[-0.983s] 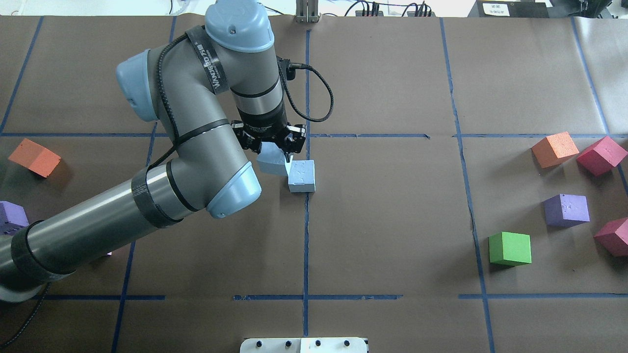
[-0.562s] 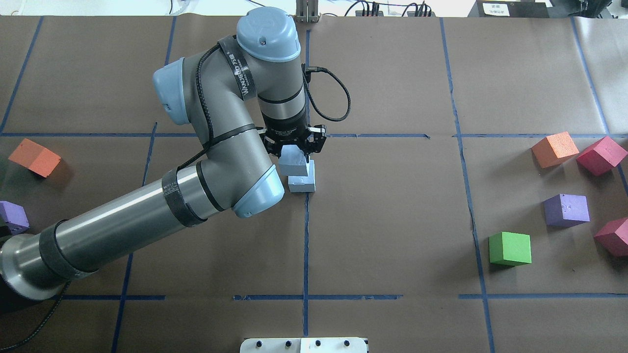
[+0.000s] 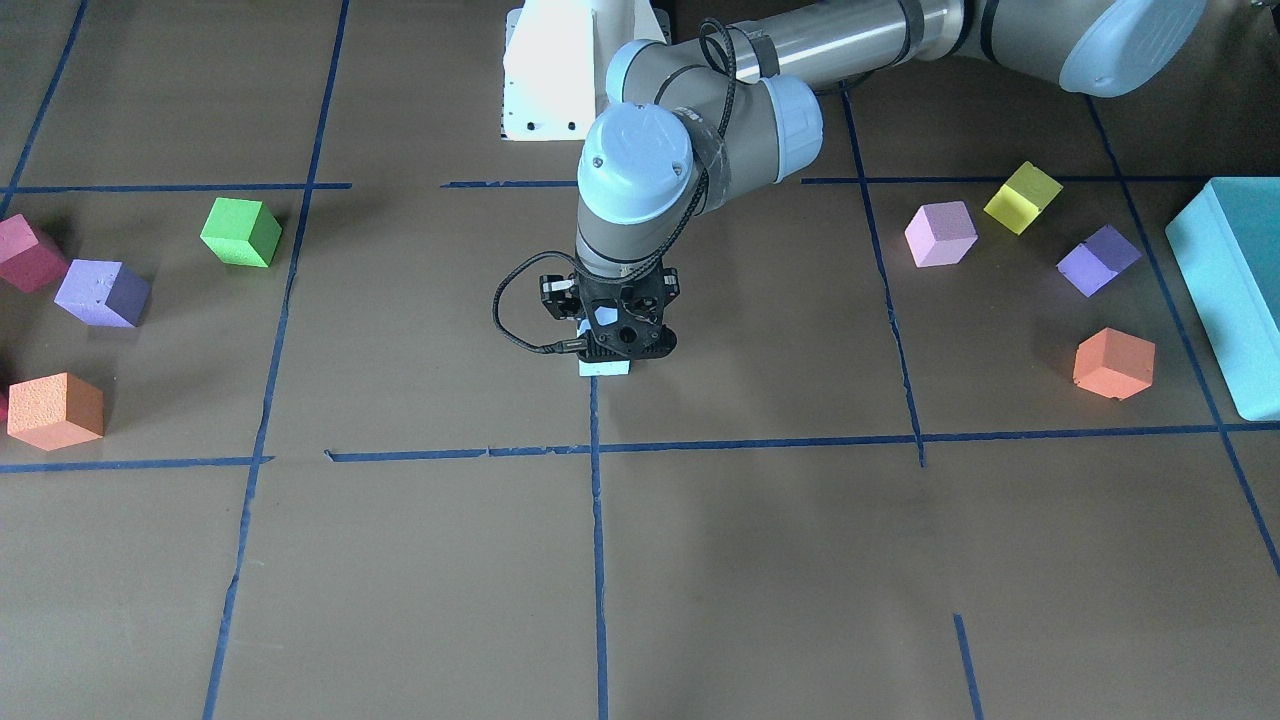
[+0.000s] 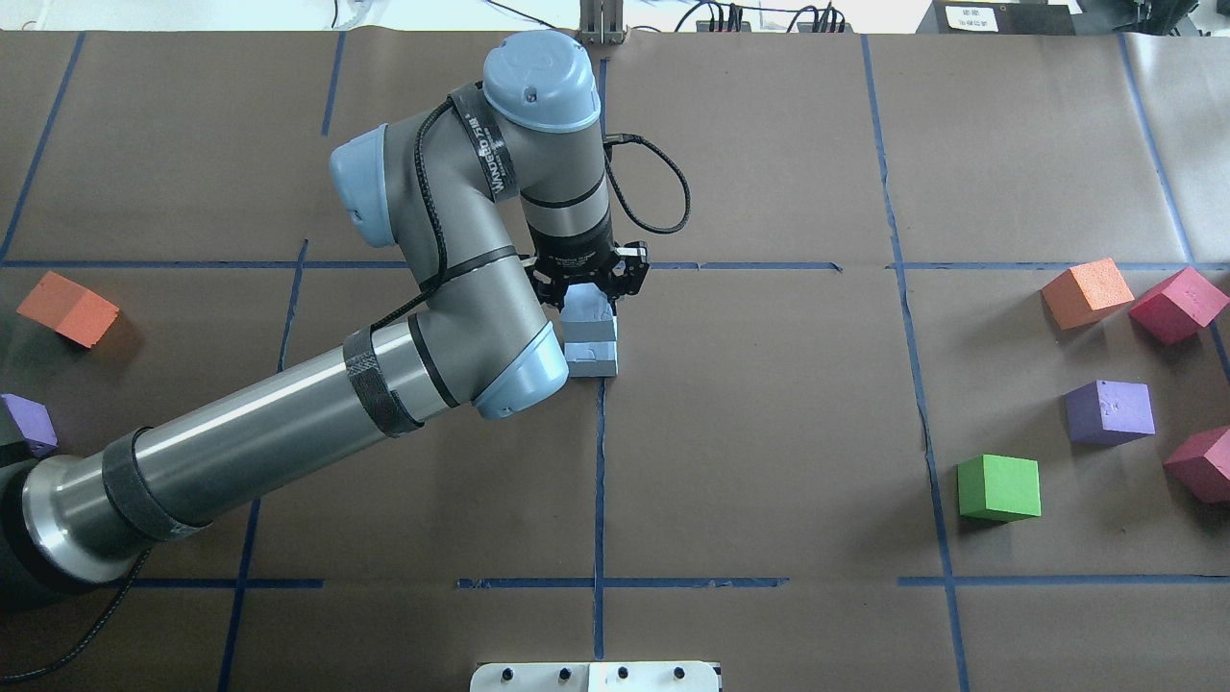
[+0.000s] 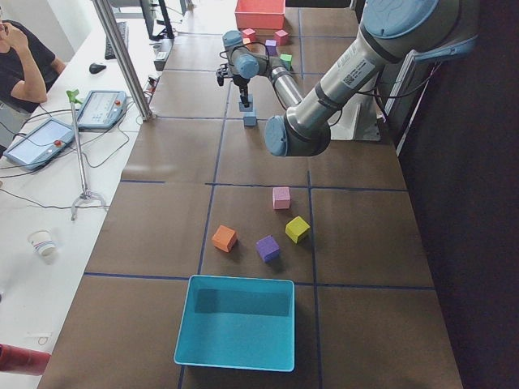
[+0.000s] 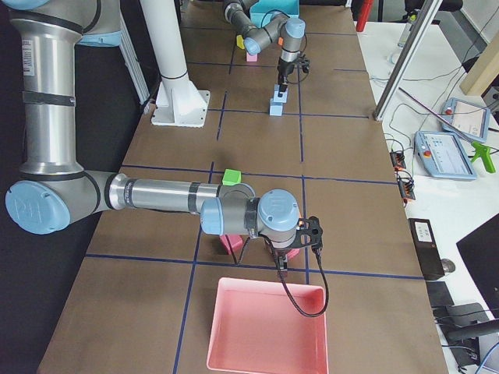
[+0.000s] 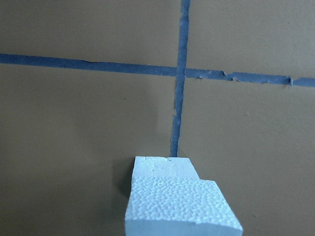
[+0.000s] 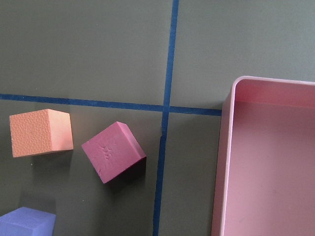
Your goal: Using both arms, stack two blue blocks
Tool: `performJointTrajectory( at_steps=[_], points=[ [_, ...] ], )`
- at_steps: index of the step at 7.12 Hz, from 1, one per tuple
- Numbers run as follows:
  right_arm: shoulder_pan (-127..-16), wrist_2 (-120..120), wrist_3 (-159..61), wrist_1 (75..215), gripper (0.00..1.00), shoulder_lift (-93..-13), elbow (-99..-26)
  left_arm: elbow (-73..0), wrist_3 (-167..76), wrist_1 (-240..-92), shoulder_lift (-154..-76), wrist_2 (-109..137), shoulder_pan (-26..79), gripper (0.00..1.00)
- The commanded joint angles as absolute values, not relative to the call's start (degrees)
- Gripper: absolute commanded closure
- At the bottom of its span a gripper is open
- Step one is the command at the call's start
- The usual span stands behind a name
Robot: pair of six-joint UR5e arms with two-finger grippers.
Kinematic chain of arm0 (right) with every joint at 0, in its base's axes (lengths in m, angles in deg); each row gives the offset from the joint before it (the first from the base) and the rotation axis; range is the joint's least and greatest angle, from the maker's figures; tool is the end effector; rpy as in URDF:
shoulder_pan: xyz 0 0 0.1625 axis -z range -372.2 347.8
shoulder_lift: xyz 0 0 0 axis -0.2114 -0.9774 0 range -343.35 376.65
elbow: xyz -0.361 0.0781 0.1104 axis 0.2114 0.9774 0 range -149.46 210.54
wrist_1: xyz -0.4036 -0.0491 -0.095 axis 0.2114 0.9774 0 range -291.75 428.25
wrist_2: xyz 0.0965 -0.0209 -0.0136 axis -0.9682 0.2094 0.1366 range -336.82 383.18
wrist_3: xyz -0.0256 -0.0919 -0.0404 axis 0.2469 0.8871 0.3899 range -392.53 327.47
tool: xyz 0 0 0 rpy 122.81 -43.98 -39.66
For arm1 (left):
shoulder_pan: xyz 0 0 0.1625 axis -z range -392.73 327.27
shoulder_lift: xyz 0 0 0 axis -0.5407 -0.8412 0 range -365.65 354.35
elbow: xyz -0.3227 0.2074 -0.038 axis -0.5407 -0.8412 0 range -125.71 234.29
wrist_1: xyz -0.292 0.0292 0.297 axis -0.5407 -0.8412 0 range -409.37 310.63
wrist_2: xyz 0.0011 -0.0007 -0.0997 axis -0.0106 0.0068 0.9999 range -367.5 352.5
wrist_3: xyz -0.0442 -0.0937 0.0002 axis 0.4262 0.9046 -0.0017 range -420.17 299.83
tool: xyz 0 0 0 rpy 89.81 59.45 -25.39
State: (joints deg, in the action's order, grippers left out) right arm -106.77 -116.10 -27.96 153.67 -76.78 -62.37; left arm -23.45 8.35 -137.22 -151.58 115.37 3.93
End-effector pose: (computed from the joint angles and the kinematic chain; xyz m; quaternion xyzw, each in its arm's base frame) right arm 0.0926 -0.4710 0.6112 0.0654 -0.4127 -0.0148 0.9084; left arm 0.5458 -0.5024 0.1044 -0.0660 0.4257 -0.0190 0.9022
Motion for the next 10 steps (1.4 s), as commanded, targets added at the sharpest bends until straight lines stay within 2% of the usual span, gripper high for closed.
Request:
performJointTrajectory(
  at_steps=[1,10],
  points=[
    [-106.77,-116.04,-27.96,153.68,0.0,-76.78,-62.27,-23.14,8.56,-137.52,-151.55,115.37,3.83,0.86],
    [-106.77,-115.78,-27.96,154.04,0.0,-75.9,-61.74,-23.23,8.47,-137.35,-150.67,115.19,2.6,0.83]
  ],
)
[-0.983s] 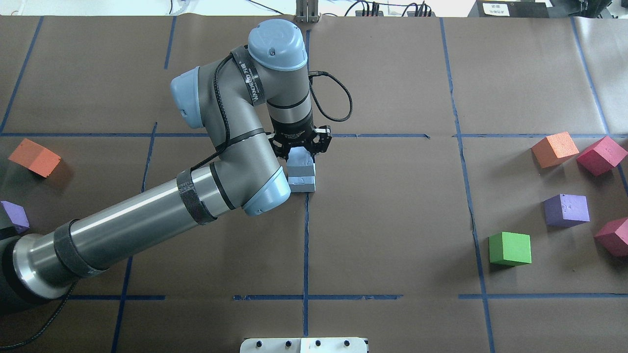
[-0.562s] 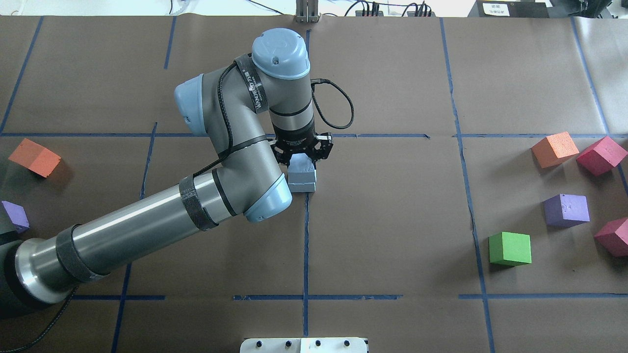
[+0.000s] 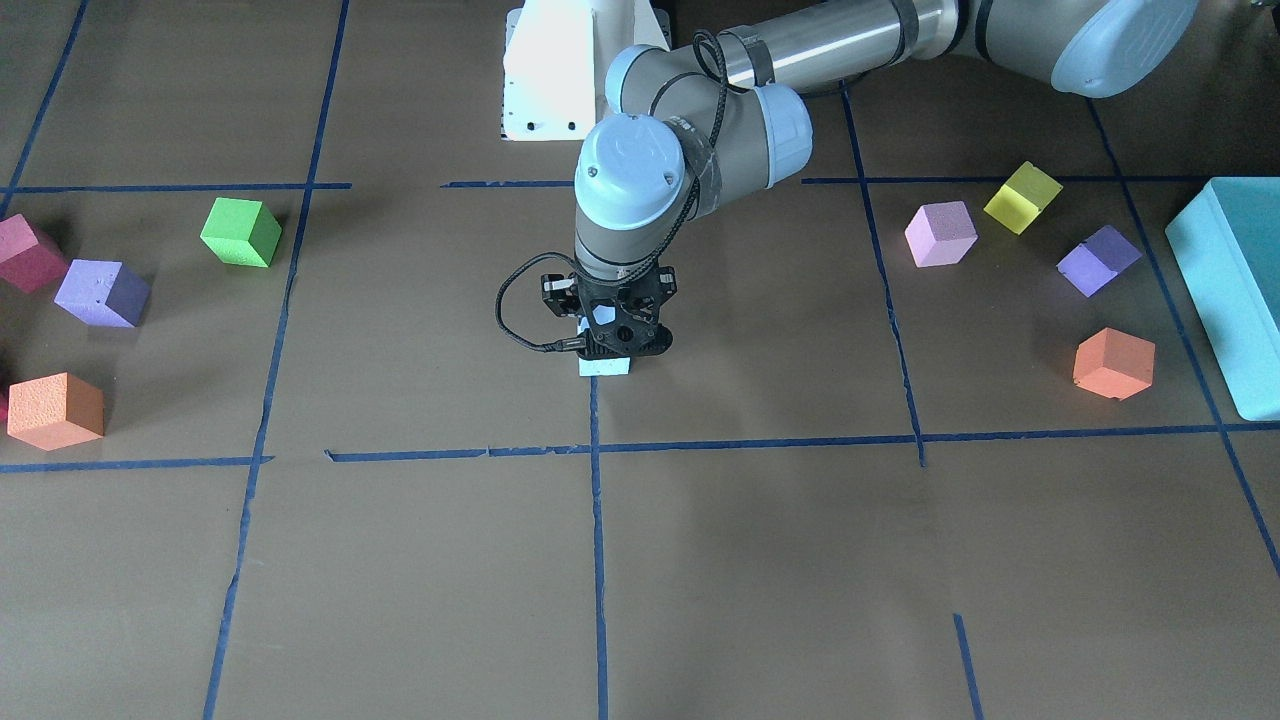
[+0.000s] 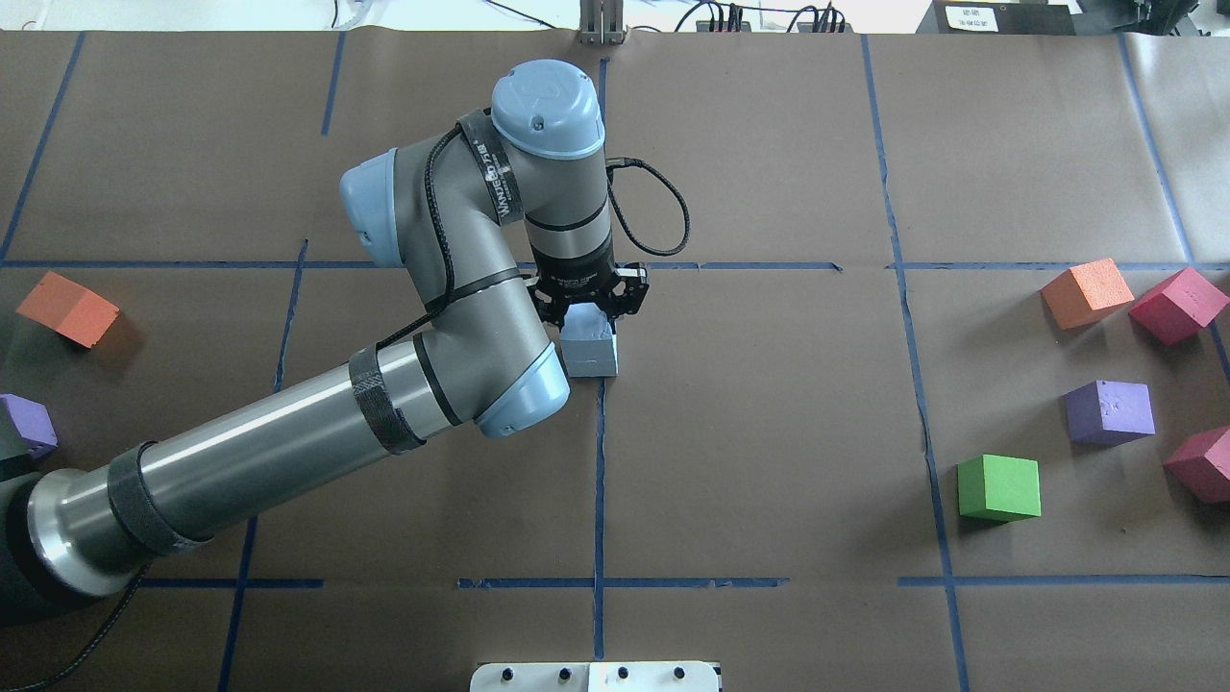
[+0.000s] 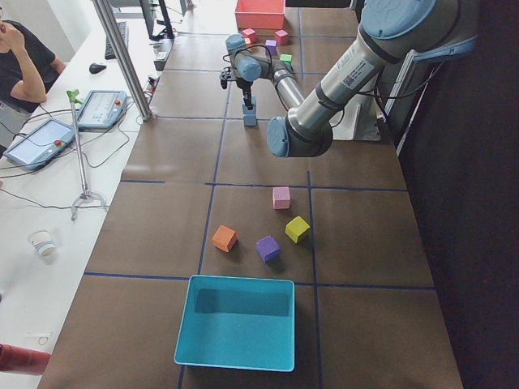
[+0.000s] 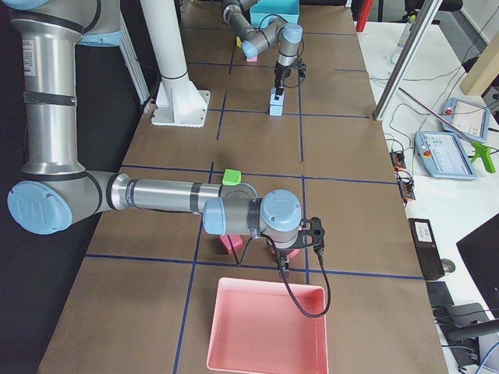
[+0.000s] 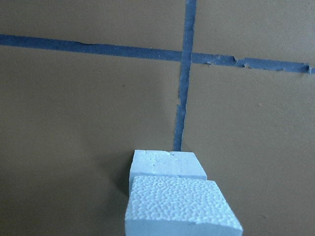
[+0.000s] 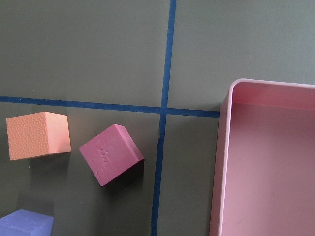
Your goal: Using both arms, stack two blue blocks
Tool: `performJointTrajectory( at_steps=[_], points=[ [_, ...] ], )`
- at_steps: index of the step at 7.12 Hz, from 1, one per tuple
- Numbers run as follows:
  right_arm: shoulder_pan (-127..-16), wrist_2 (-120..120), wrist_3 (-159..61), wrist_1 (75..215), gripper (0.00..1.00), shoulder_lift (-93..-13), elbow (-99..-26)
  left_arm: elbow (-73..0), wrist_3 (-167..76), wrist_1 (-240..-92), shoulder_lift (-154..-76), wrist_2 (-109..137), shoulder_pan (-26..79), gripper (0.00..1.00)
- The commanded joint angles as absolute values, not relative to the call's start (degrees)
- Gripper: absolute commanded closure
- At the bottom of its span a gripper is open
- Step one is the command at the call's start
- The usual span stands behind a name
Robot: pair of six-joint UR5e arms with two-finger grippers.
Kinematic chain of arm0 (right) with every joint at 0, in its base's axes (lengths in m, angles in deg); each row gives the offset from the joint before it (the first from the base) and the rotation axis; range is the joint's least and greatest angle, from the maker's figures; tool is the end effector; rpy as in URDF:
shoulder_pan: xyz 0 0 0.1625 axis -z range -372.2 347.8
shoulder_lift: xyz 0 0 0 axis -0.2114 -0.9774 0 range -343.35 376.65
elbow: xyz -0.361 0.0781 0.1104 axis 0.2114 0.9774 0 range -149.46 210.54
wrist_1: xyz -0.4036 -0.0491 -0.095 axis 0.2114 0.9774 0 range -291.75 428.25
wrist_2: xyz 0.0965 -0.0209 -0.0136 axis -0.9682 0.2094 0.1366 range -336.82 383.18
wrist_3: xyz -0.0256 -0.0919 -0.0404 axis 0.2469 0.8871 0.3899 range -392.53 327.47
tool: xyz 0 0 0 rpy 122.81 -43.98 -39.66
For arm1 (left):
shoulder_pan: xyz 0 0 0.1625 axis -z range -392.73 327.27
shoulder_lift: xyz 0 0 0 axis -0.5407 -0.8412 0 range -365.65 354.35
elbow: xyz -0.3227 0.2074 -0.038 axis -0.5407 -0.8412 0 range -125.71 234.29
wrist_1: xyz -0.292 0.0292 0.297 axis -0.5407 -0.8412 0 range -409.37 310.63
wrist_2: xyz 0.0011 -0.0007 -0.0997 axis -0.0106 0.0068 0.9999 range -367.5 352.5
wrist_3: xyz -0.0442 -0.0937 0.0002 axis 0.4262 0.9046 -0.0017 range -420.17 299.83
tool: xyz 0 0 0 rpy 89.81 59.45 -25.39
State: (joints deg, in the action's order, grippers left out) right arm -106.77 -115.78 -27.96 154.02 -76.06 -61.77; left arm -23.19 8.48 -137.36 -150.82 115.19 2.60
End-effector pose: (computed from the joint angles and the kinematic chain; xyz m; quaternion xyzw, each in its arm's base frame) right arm 0.0933 -0.4755 0.6115 0.0634 -0.4103 -0.0139 0.9096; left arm 0.5588 -0.4910 0.1159 -0.0741 0.4186 -0.0124 0.9050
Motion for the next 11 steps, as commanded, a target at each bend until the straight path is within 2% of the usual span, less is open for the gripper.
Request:
performJointTrajectory(
  at_steps=[1,5,6,7,11],
  points=[
    [-106.77,-115.78,-27.96,154.04,0.0,-75.9,-61.74,-23.23,8.47,-137.35,-150.59,115.28,2.6,0.83],
    [-106.77,-115.78,-27.96,154.04,0.0,-75.81,-61.57,-23.4,8.56,-137.43,-150.76,115.37,2.6,0.81],
    [-106.77,-115.78,-27.87,154.04,0.0,-75.81,-61.57,-23.4,8.56,-137.52,-150.76,115.37,2.6,0.44],
    [-106.77,-115.78,-27.96,154.04,0.0,-75.73,-61.57,-23.66,8.47,-137.7,-150.32,115.28,2.52,0.0],
    [-106.77,-115.78,-27.96,154.04,0.0,-75.64,-61.48,-23.75,8.65,-138.22,-150.32,115.28,2.52,0.0]
  ],
)
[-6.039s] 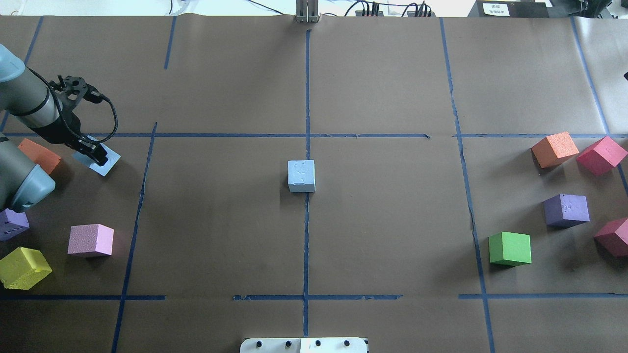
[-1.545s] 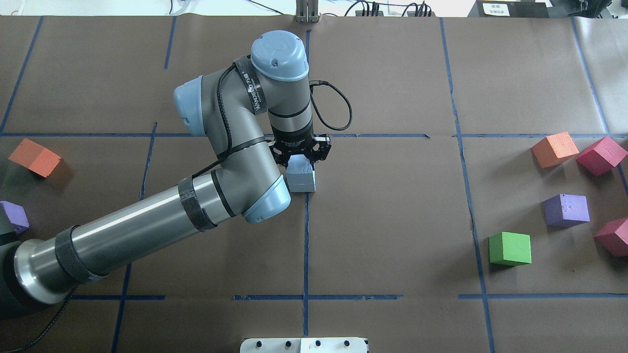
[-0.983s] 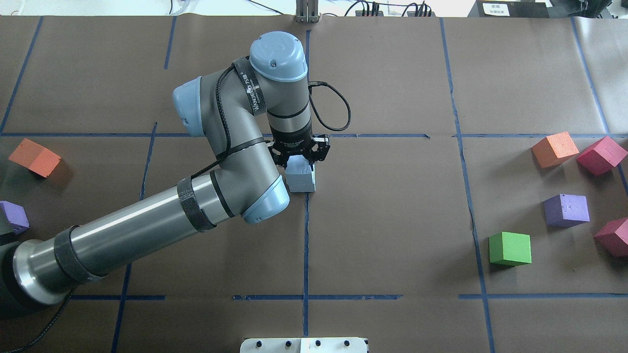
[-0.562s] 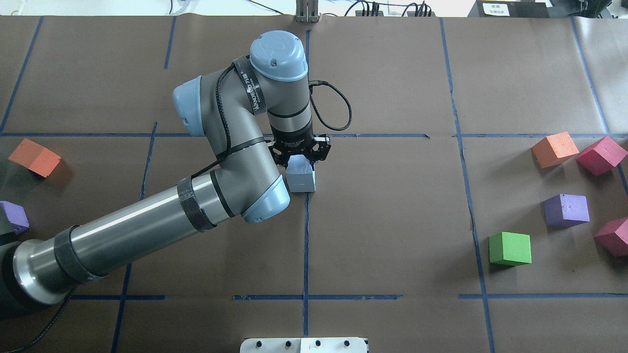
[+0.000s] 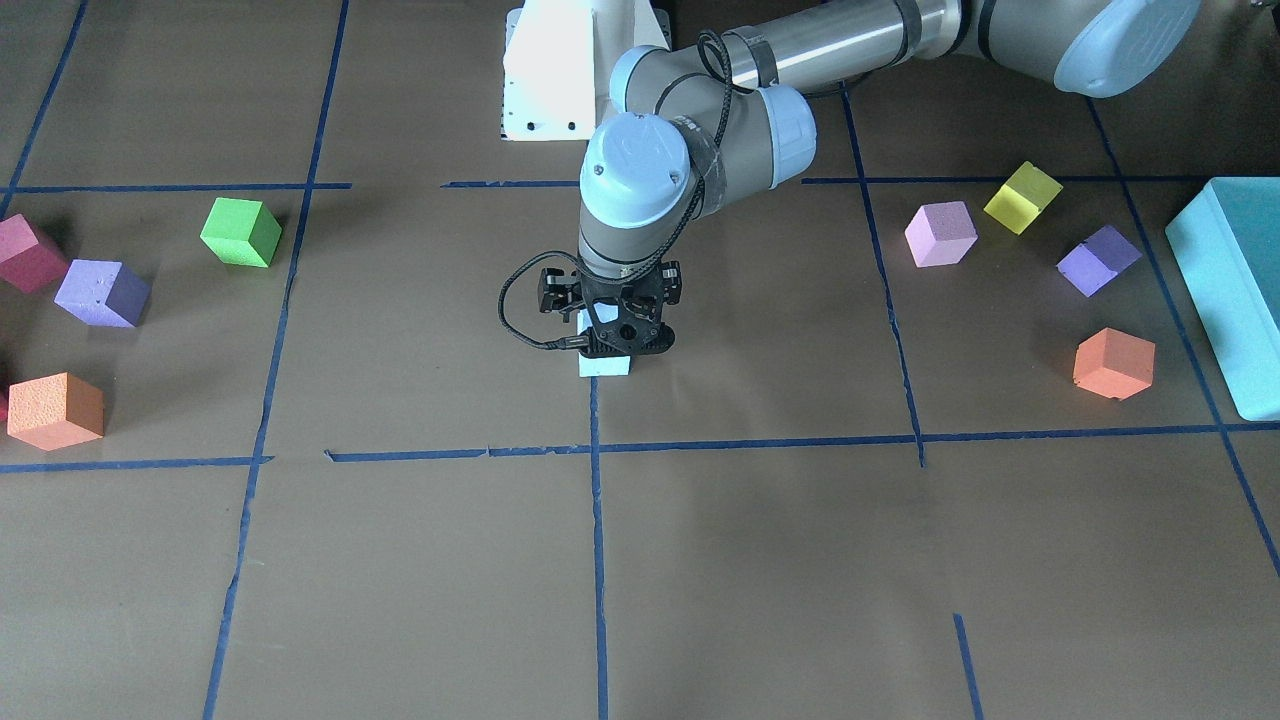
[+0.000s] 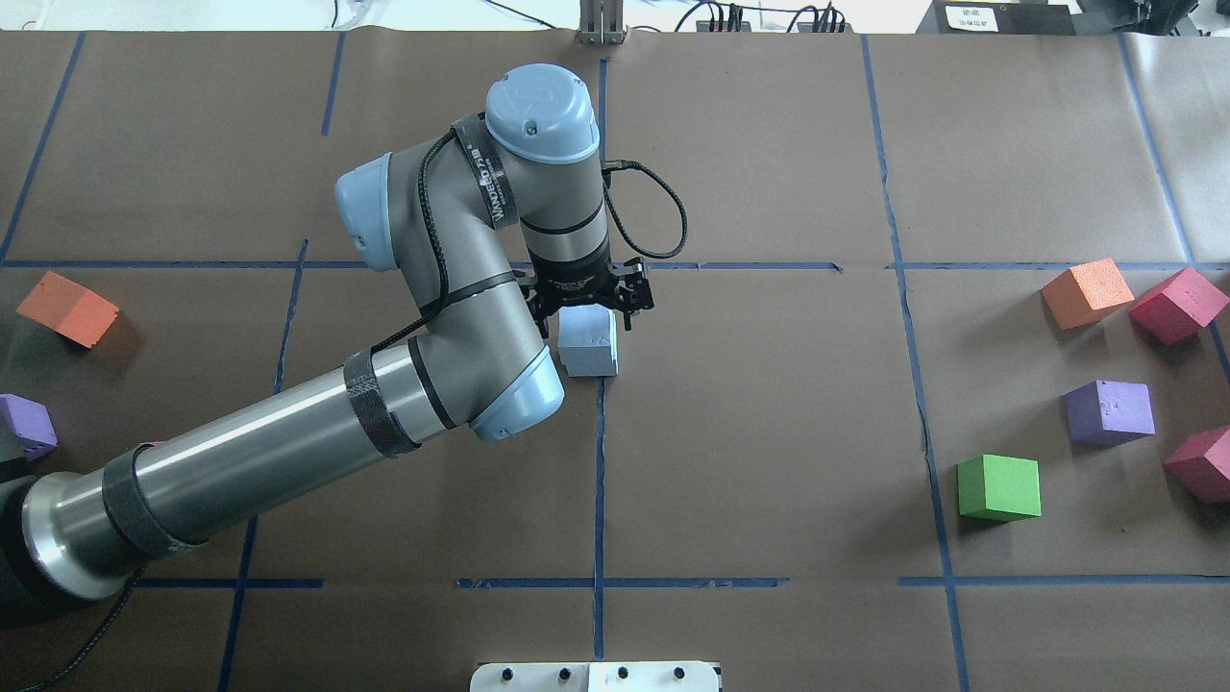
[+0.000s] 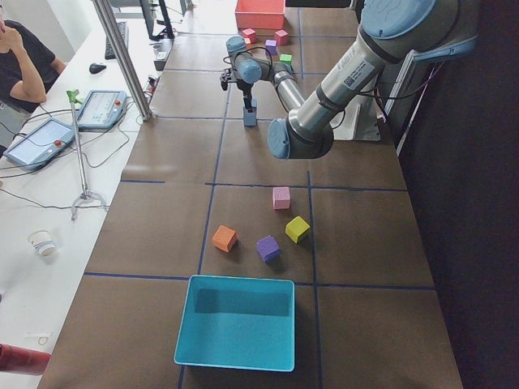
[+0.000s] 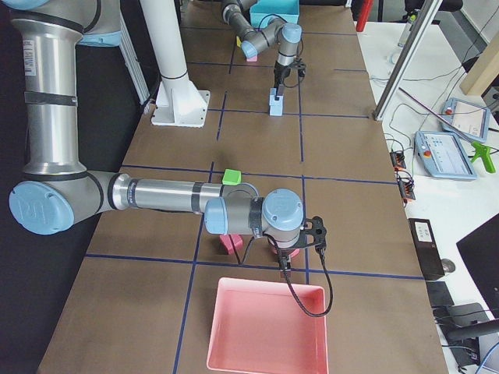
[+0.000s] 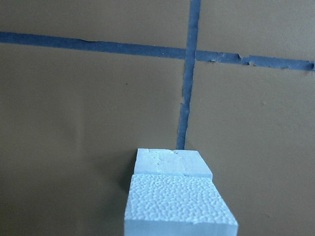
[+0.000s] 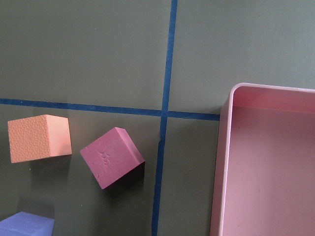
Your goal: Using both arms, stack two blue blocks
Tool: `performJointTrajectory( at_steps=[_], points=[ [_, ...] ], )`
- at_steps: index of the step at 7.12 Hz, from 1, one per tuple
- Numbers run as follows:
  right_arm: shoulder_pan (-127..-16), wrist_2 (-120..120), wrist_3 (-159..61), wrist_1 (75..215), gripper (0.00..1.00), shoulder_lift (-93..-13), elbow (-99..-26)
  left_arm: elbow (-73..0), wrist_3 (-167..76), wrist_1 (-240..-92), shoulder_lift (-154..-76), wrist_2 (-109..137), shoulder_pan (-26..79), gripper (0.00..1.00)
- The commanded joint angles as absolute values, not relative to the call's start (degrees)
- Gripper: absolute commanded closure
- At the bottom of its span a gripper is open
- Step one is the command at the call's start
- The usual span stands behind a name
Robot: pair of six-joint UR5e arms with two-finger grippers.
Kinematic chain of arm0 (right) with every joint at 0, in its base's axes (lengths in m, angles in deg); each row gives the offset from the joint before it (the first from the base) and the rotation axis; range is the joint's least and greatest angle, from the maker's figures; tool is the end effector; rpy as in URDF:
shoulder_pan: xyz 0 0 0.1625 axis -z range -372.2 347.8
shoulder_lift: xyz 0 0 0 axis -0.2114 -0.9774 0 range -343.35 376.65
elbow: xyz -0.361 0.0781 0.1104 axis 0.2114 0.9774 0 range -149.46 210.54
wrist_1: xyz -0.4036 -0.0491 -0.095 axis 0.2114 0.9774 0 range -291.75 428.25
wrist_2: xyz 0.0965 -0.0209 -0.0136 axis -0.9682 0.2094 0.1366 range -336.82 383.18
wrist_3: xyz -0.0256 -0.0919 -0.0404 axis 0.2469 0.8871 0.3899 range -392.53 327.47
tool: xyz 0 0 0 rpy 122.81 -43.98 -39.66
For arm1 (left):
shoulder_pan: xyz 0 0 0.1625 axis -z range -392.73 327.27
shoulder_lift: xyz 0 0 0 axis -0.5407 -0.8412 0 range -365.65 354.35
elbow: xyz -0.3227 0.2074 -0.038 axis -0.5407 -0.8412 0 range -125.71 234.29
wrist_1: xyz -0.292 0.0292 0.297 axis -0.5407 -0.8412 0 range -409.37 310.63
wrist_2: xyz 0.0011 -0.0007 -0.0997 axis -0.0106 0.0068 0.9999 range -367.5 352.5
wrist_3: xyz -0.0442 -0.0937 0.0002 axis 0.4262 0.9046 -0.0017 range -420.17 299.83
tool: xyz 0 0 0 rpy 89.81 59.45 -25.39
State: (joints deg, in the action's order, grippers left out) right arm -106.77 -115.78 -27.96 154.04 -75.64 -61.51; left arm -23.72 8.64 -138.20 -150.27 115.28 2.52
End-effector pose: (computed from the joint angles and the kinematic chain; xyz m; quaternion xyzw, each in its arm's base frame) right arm 0.0936 -0.4785 0.6103 0.0645 -0.4102 -0.0144 0.9096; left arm 0.5579 -0.4889 0.1170 -0.0720 0.4241 -0.0106 0.9027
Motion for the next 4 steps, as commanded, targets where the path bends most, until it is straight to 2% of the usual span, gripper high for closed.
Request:
performJointTrajectory(
  at_steps=[1,2,4],
  points=[
    [-106.77,-115.78,-27.87,154.04,0.0,-75.64,-61.48,-23.84,8.74,-138.22,-150.41,115.28,2.52,0.0],
    [-106.77,-115.78,-27.96,154.04,0.0,-75.64,-61.48,-24.71,8.74,-138.14,-150.32,115.11,2.6,0.0],
    [-106.77,-115.86,-27.87,154.04,0.0,-75.81,-61.48,-32.15,8.74,-131.68,-149.36,114.49,3.83,0.0]
  ],
)
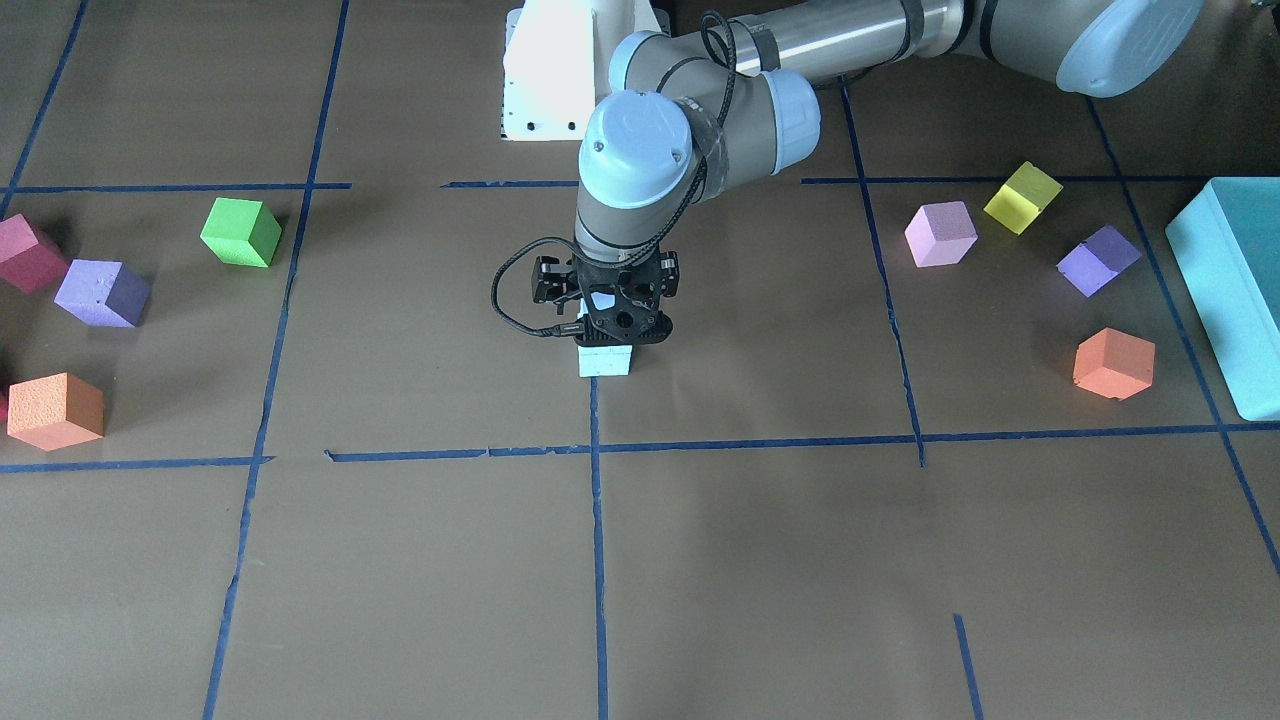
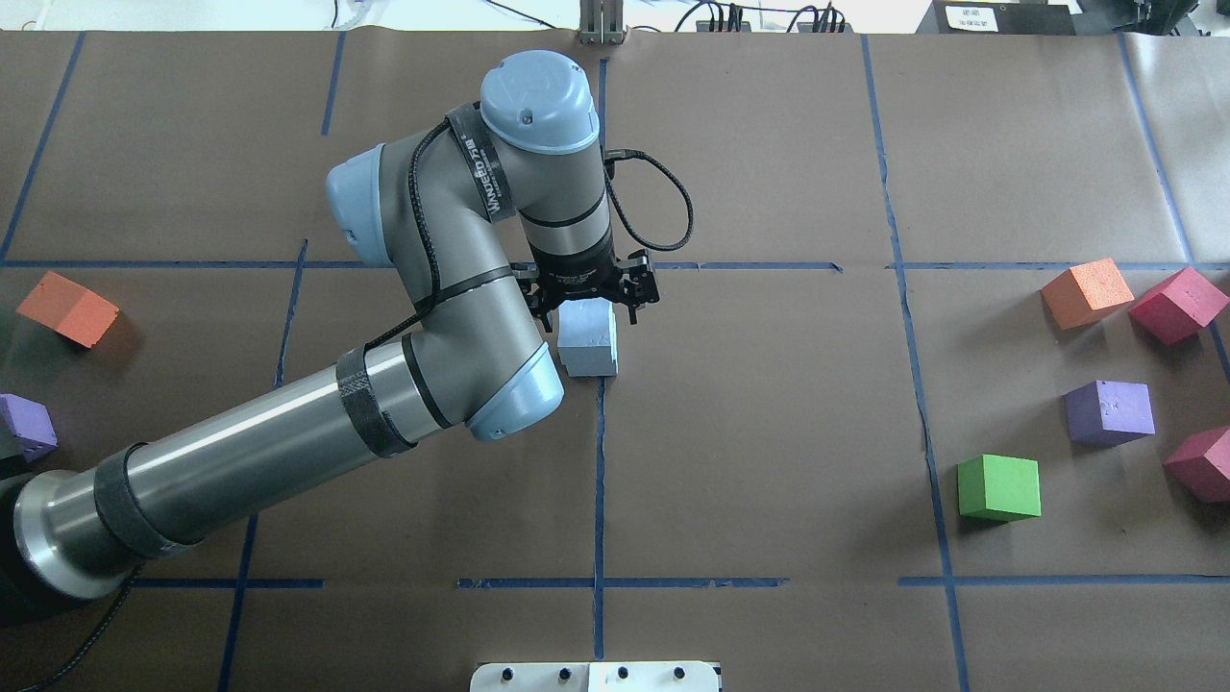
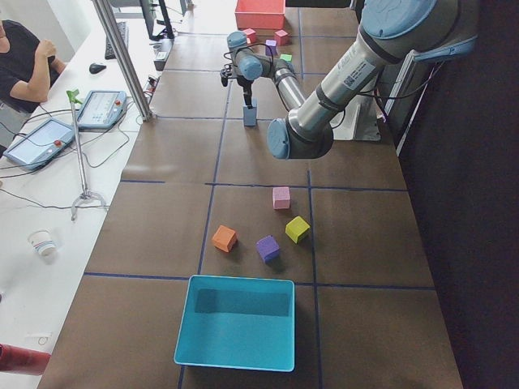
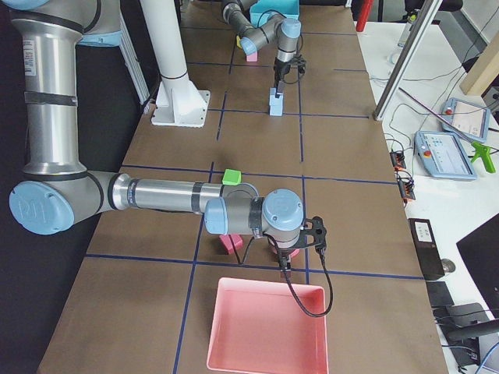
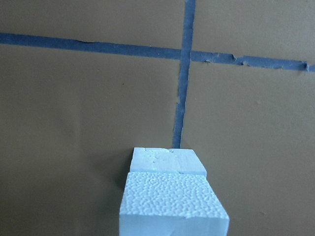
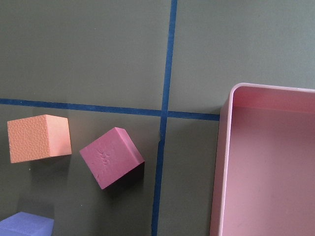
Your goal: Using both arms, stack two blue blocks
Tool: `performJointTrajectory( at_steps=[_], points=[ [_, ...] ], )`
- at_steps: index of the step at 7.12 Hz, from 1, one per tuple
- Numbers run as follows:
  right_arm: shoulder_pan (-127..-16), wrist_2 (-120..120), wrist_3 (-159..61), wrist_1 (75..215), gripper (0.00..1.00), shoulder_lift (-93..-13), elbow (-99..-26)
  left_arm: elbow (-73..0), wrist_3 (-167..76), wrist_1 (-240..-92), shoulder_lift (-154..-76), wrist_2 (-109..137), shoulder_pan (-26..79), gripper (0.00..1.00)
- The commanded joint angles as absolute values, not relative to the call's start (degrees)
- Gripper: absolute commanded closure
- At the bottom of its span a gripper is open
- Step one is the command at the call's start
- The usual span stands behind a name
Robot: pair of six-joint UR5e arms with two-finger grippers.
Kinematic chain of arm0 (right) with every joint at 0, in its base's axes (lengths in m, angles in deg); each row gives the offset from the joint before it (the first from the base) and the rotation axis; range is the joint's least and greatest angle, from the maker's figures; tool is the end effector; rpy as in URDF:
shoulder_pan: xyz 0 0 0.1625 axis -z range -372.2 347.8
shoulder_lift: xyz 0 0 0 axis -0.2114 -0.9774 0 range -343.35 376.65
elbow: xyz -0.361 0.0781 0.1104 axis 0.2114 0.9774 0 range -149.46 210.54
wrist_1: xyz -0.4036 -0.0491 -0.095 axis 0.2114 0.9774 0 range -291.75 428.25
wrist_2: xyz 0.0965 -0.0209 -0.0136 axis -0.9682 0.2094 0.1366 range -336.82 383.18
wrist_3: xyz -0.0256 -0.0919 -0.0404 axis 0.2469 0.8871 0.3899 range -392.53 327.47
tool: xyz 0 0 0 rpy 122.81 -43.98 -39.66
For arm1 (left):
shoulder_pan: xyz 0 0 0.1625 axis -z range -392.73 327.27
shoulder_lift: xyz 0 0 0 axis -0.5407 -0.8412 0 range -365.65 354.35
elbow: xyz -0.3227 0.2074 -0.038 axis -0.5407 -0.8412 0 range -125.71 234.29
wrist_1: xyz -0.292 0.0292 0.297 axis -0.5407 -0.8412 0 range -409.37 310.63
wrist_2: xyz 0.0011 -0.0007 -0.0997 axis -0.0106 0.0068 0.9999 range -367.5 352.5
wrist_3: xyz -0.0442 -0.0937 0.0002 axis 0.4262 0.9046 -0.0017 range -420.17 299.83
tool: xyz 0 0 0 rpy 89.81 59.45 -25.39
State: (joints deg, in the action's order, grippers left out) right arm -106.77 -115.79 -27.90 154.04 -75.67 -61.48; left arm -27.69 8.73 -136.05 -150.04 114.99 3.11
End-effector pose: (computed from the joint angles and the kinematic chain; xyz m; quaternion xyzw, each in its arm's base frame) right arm 0.0935 -0.4783 0.6108 0.0642 -0.4103 -0.0146 0.9096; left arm 0.5372 -0.4839 0.0964 -0.0608 0.4338 -0.0127 0.8989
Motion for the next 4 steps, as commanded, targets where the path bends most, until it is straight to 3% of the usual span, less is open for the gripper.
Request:
performJointTrajectory(
  at_steps=[1,3,4],
  points=[
    [-106.77,-115.86,-27.87,154.04,0.0,-75.9,-61.48,-38.11,8.21,-125.89,-148.22,113.97,4.36,0.0],
    [-106.77,-115.86,-27.79,153.95,0.0,-76.16,-61.39,-49.88,7.95,-121.01,-142.71,114.22,6.63,0.0],
    [-106.77,-116.04,-27.35,153.86,0.0,-76.86,-60.96,-56.99,4.99,-120.91,-136.32,113.96,7.43,0.0]
  ],
)
